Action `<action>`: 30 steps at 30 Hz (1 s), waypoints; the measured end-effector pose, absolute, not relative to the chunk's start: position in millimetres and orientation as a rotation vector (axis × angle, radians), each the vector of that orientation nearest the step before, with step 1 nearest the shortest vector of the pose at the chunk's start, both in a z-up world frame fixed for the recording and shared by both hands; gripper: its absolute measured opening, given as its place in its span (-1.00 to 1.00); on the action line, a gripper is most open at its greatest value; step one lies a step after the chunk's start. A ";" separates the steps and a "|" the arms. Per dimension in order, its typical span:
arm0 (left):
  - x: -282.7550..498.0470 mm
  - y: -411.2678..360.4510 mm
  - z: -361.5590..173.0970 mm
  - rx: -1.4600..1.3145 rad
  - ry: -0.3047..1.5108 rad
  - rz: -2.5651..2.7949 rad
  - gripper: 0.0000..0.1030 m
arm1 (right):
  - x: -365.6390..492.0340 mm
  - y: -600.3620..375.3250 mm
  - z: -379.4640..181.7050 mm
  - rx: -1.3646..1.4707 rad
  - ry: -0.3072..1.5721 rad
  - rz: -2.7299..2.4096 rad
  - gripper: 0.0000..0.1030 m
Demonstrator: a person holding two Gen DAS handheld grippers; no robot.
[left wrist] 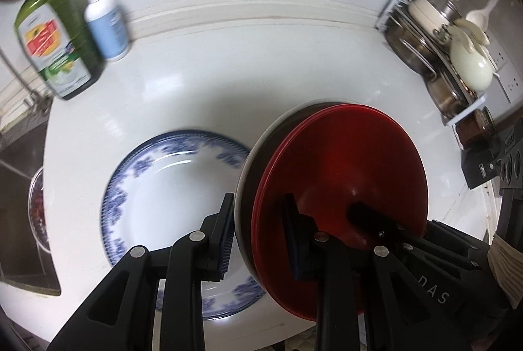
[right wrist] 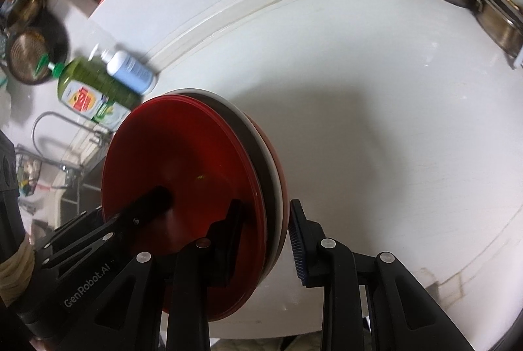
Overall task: Organize plates and bowls
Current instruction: 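Lift and carry the bowl stack with both grippers over the blue-and-white plates, then lower the bowl stack onto the plates and open both grippers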
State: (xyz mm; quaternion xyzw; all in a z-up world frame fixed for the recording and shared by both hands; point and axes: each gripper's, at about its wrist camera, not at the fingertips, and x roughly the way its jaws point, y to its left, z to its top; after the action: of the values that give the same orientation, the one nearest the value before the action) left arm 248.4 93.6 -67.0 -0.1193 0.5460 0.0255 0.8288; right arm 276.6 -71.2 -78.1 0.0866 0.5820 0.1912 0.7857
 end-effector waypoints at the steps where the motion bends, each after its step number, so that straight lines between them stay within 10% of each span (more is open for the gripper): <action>1: 244.8 100.1 -68.2 -0.258 1.161 0.059 -0.46 | 274.6 -62.9 -80.0 0.184 1.259 0.417 -0.43; 30: 214.9 179.2 -123.7 -0.304 1.273 0.093 -0.46 | 248.9 23.9 -130.2 0.116 1.369 0.441 -0.43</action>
State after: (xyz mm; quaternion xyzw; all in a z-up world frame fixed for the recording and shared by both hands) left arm 214.9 179.2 -123.7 -0.1412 0.5916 0.0433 0.7926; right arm 248.9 23.9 -130.2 0.0530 0.6267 0.2017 0.7508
